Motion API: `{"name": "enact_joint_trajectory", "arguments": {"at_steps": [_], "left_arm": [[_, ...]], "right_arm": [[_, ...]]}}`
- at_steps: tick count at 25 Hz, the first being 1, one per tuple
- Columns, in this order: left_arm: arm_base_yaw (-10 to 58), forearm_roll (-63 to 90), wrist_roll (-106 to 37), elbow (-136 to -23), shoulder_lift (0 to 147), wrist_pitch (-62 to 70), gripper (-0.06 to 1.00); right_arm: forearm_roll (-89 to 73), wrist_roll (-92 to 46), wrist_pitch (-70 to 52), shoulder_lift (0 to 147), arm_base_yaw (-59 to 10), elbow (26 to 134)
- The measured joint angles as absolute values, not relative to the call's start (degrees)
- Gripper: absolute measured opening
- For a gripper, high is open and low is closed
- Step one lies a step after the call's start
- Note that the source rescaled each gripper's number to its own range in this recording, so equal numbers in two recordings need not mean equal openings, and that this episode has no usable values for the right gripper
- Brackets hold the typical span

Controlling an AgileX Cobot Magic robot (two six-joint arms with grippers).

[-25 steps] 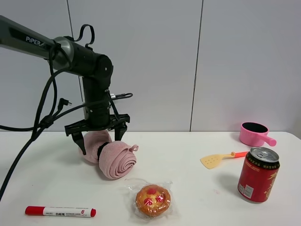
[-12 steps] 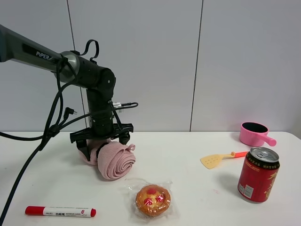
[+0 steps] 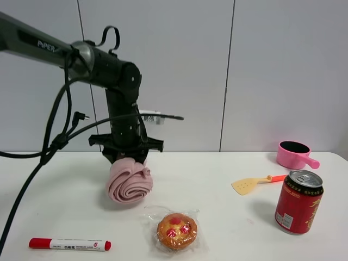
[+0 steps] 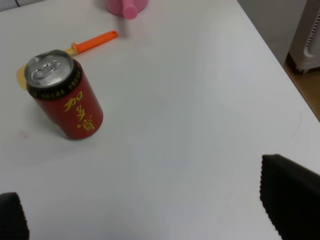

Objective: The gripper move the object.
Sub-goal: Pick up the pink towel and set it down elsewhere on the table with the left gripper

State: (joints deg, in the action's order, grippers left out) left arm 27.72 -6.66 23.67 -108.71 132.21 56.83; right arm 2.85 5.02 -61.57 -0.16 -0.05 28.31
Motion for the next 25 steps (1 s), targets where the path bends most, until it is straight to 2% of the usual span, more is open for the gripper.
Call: {"name": "enact_joint_trajectory", "arguments": {"at_steps": [5,13,18,25], "left_arm": [[31.27,-10.38,11.96,-116.80,125.86,57.44,0.00],[36.78,-10.83,-8.26,-134.58,124.77,57.93,0.00],[37.60,-7.93,-22.43,-136.15,125.10,48.22,0.00],[38.38,2.13,-55.94,-136.47,130.25,39.75,0.00]], "right_arm": [[2.85,5.02,-61.57,-0.16,-0.05,28.31],[2.85,5.02,-61.57,-0.16,-0.05,28.31],[2.85,5.02,-61.57,-0.16,-0.05,28.31],[2.85,5.02,-61.57,-0.16,-0.05,28.31]]}}
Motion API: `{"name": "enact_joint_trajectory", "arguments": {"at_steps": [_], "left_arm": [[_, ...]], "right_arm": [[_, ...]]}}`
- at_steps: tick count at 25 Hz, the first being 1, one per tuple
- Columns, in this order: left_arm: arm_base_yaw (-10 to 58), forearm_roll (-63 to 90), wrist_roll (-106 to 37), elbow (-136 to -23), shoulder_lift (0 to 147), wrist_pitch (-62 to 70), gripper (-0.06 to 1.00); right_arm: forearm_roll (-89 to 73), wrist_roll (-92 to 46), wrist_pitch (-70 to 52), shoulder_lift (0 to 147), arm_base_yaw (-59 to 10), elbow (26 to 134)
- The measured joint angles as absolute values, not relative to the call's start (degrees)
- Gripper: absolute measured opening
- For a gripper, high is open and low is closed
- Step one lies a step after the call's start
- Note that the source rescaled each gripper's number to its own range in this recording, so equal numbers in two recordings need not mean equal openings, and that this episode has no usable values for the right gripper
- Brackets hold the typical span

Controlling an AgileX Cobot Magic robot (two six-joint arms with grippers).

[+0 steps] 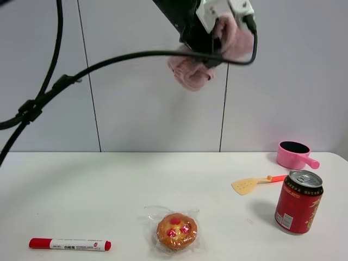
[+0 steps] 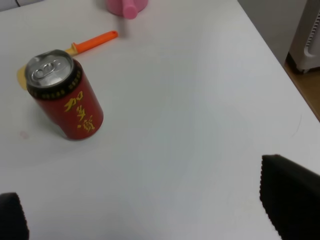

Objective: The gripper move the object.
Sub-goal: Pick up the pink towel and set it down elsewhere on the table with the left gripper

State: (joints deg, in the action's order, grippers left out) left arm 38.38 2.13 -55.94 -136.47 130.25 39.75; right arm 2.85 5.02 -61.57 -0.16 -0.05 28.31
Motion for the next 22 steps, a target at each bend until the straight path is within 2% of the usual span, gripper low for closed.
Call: {"name": "enact_joint_trajectory", "arguments": {"at_steps": [3,6,11,22], "left_arm": [[38.38,7.11,-69.58,-136.47,133.90,39.23,0.00],[38.38,12.08,-77.06,-136.47,137.62,35.53,0.00],[38.19,17.93,-79.49,-136.47,142.60,26.42,0.00],[36.87,20.73,-86.15,-136.47,150.50,22.56,0.00]], "right_arm": [[2.85,5.02,-61.57,-0.16,-0.05,28.31],[2.85,5.02,-61.57,-0.16,-0.05,28.31],[2.85,5.02,-61.57,-0.16,-0.05,28.31],[2.85,5.02,-61.57,-0.16,-0.05,28.31]]}}
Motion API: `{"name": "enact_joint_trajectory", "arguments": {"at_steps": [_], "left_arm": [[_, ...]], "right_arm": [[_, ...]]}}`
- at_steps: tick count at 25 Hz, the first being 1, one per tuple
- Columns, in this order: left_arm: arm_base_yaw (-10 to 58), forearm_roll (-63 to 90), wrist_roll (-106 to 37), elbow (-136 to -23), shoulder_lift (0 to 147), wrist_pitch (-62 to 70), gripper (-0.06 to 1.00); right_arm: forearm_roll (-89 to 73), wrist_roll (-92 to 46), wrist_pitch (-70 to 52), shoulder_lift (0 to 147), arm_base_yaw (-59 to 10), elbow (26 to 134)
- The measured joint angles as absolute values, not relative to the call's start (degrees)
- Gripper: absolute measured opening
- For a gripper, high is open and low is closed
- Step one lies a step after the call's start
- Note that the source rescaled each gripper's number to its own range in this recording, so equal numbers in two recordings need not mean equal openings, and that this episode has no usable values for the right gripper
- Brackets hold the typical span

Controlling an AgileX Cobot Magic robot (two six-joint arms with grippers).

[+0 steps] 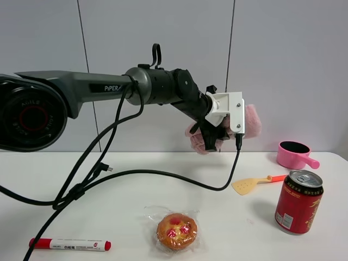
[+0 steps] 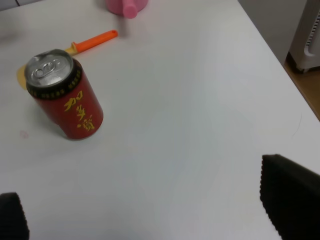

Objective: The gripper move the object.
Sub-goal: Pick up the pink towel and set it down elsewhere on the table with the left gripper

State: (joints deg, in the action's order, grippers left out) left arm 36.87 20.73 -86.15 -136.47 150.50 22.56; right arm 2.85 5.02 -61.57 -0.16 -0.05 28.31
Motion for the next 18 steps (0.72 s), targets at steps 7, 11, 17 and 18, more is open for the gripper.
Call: {"name": "enact_joint_trajectory", "arguments": {"at_steps": [7,11,17,18], "left_arm": [[36.87,24.00,-87.97,-136.47,153.26,20.25,0.00],[36.87,26.53,-88.24,-136.47,154.02,19.67,0.14],[36.92,28.08,-88.24,-136.47,154.45,19.45,0.27],[36.92,28.08,-88.24,-136.47,154.45,19.31,0.30]], "right_arm": [[2.85,5.02,-61.57,-0.16,-0.05,28.31],[2.85,5.02,-61.57,-0.16,-0.05,28.31],[2.85,5.02,-61.57,-0.16,-0.05,28.31],[2.85,5.02,-61.57,-0.16,-0.05,28.31]]}}
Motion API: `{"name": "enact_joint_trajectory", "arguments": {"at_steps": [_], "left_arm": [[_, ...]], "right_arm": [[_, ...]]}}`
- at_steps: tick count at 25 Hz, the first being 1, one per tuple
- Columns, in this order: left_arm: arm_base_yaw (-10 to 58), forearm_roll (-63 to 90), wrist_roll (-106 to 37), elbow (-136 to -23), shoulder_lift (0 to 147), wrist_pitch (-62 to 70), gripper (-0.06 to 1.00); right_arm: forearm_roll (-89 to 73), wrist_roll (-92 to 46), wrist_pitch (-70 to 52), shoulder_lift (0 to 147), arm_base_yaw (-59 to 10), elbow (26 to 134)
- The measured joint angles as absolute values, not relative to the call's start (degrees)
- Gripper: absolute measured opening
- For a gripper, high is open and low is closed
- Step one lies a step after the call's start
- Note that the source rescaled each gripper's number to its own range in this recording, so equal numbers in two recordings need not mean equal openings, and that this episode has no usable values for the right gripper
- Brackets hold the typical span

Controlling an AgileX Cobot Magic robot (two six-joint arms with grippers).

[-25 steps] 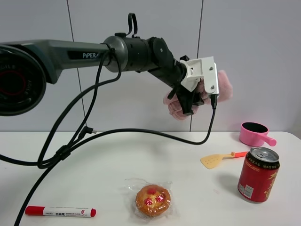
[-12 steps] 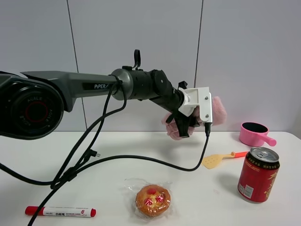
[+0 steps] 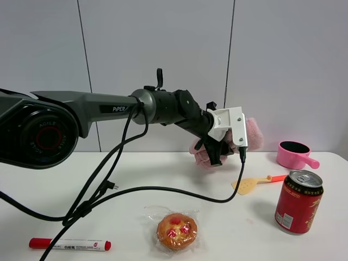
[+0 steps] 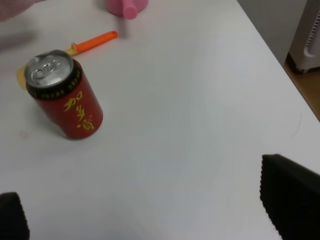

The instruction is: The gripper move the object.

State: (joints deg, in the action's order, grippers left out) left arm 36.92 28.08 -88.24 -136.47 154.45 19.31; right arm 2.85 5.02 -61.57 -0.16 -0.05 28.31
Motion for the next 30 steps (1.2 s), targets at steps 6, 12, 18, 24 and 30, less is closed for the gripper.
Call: {"name": "enact_joint_trajectory", "arguments": {"at_steps": [6,12,18,24,30], "left_arm": [[37.31,28.26,-86.41,-136.47,154.45,18.40,0.64],[37.47,28.27,-82.88,-136.47,154.45,18.09,0.67],[37.52,28.21,-81.75,-136.47,154.39,18.07,0.67],[37.44,25.30,-79.63,-136.47,151.64,18.24,0.67],[37.15,14.98,-60.84,-136.47,143.41,26.41,0.67]], "right_arm": [[2.85,5.02,-61.57,-0.16,-0.05,28.31],[2.85,5.02,-61.57,-0.16,-0.05,28.31],[2.85,5.02,-61.57,-0.16,-0.05,28.31],[2.85,5.02,-61.57,-0.16,-0.05,28.31],[2.85,5.02,-61.57,-0.16,-0.05,28.31]]}}
